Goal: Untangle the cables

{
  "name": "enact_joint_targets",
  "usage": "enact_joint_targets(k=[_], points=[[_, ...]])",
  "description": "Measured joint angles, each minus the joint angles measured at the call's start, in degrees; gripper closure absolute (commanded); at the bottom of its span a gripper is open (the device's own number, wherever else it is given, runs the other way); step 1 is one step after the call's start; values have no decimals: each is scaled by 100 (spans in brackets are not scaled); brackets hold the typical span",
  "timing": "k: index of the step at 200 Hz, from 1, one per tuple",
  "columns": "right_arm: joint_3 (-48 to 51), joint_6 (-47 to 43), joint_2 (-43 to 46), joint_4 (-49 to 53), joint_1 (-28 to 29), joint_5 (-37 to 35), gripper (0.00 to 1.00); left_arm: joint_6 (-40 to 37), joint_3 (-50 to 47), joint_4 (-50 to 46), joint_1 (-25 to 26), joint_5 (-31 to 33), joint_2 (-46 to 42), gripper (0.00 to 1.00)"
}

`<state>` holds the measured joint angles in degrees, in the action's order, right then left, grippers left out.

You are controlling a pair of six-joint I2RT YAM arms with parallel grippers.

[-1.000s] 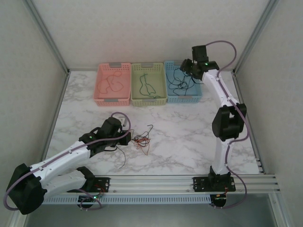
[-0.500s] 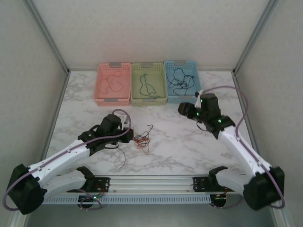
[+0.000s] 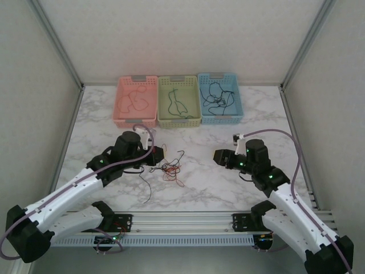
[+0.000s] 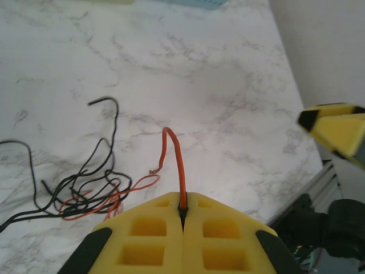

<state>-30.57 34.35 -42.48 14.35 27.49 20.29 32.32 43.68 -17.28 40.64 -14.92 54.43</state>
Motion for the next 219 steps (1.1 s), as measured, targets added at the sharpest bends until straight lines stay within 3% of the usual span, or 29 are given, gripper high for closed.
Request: enact_joint_targets(k=[22, 89, 169, 190, 219], points=[[72, 48, -251, -455, 297, 116, 57, 37, 251, -61, 0, -96, -205, 100], [59, -170, -1200, -1880, 1821, 291, 39, 52, 688, -258, 17, -184, -376, 100], [-833, -697, -2087, -2448, 2706, 289, 39, 52, 723, -328, 42, -201, -378, 100], [-931, -796, -2251, -2444, 2776, 267, 50, 55, 723, -343, 46, -201, -378, 100], [-962, -839, -2337, -2341, 2780, 131, 98, 55, 721, -363, 50, -199, -391, 99]])
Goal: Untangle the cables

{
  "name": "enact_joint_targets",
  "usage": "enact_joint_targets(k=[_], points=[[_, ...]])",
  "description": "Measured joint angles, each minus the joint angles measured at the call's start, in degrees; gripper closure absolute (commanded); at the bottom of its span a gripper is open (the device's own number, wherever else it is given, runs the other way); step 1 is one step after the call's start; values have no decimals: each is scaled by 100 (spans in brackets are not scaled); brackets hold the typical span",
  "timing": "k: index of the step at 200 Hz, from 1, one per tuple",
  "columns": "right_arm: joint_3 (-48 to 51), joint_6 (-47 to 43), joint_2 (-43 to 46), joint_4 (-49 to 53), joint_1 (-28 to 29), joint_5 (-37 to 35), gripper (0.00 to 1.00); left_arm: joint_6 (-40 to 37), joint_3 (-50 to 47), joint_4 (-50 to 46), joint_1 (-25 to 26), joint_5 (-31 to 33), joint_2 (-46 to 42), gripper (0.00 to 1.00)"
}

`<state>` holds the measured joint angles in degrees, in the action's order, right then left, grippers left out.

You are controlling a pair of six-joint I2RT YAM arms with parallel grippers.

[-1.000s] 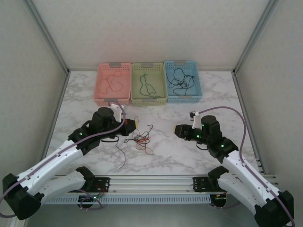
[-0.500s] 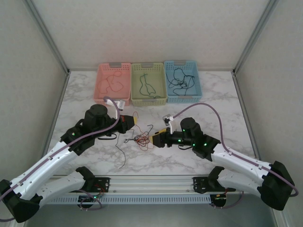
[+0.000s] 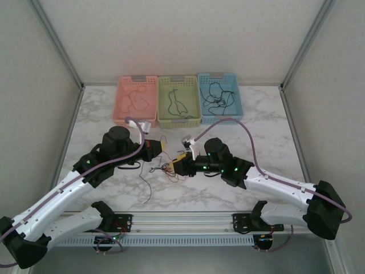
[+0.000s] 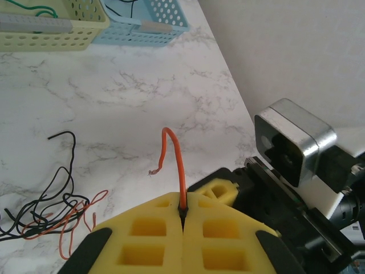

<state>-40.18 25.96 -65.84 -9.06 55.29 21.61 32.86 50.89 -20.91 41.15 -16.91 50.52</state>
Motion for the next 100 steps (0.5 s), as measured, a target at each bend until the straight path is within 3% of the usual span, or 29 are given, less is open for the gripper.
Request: enact_joint_targets(k=[24, 33, 67, 100], points=[[-33, -31, 127, 205, 0, -358, 100, 13, 0, -72, 0, 44, -81, 46], [-33, -37, 269, 339, 0, -544, 100, 20, 0, -129, 0, 101, -138, 35], [-140, -157, 1145, 962, -35, -1231, 100, -4, 0, -540, 0, 734, -472, 16], [-612, -269, 2011, 1563, -280, -1751, 100, -24, -85, -909, -7, 1488, -590, 15]])
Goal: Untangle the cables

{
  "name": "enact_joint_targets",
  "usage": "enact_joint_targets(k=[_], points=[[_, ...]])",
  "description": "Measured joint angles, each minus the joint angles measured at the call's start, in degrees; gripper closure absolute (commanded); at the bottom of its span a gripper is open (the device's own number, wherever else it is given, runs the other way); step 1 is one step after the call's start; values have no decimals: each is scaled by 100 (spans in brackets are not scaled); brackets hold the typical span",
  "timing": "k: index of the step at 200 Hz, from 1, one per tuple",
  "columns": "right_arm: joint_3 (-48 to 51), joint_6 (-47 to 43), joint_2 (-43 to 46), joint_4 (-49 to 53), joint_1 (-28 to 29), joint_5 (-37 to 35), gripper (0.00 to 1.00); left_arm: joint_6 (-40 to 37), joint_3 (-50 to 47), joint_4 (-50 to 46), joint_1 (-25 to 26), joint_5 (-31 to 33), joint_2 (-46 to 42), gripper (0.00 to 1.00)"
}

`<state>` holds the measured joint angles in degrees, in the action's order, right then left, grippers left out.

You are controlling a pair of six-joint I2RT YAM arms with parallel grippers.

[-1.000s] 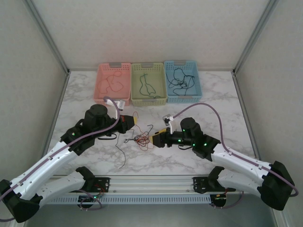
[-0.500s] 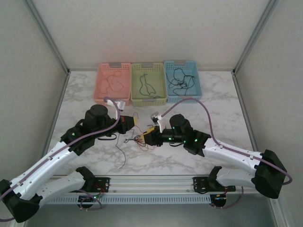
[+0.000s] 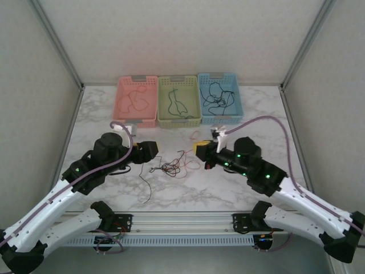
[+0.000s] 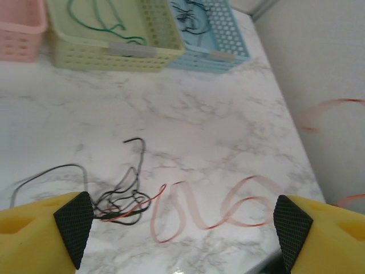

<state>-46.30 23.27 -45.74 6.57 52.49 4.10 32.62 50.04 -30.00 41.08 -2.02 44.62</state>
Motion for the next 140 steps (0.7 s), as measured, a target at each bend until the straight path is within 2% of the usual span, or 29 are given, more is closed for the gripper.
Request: enact_joint_targets(k=[23, 77, 105, 123, 140], points=[[-455, -85, 345, 369, -101, -321, 100, 11, -396, 98, -4, 70, 295, 18], [-901, -249, 516, 890, -125, -855, 100, 20, -1285, 511, 13, -107, 1818, 25], [-901, -267, 505, 1158, -136, -1056, 100, -7, -1300, 734, 37, -105, 2133, 33], [-901, -275, 516, 1257, -153, -1163, 100, -55, -1305, 839, 46, -85, 2159, 45], [-901, -278, 535, 1342, -173, -1226, 100, -109, -1305, 925, 46, -63, 2247, 46]])
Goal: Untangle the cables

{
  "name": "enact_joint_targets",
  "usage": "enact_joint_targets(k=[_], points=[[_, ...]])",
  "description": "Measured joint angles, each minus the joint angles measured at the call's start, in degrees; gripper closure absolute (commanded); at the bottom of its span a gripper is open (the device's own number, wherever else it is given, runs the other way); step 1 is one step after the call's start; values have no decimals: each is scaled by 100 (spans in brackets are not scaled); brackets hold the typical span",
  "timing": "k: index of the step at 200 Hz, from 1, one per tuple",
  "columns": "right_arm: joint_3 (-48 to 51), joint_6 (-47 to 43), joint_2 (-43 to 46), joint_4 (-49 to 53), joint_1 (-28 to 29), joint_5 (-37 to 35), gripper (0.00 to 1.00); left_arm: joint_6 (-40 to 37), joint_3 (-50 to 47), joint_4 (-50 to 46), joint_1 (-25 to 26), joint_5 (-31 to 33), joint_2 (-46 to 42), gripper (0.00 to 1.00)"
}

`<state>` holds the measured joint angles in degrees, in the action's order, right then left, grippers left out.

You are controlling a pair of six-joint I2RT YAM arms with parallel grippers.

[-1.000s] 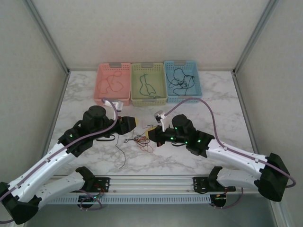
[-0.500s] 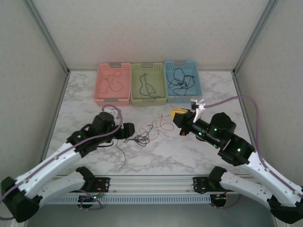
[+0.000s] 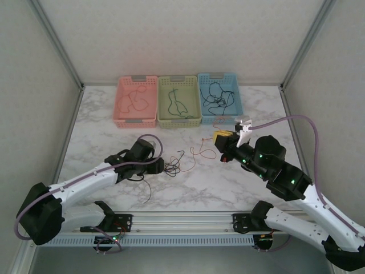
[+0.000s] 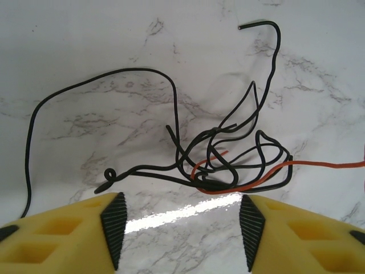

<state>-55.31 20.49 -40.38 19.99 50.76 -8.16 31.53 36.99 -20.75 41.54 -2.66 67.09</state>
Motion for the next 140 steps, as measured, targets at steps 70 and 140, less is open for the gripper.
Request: enact_joint_targets(k=[70, 140], points=[[-223, -227, 251, 448, -52, -562, 100, -48, -26, 151, 0, 9, 706, 32], [-328, -407, 479, 754, -74, -1211, 100, -157, 57, 166, 136, 151, 1095, 40]])
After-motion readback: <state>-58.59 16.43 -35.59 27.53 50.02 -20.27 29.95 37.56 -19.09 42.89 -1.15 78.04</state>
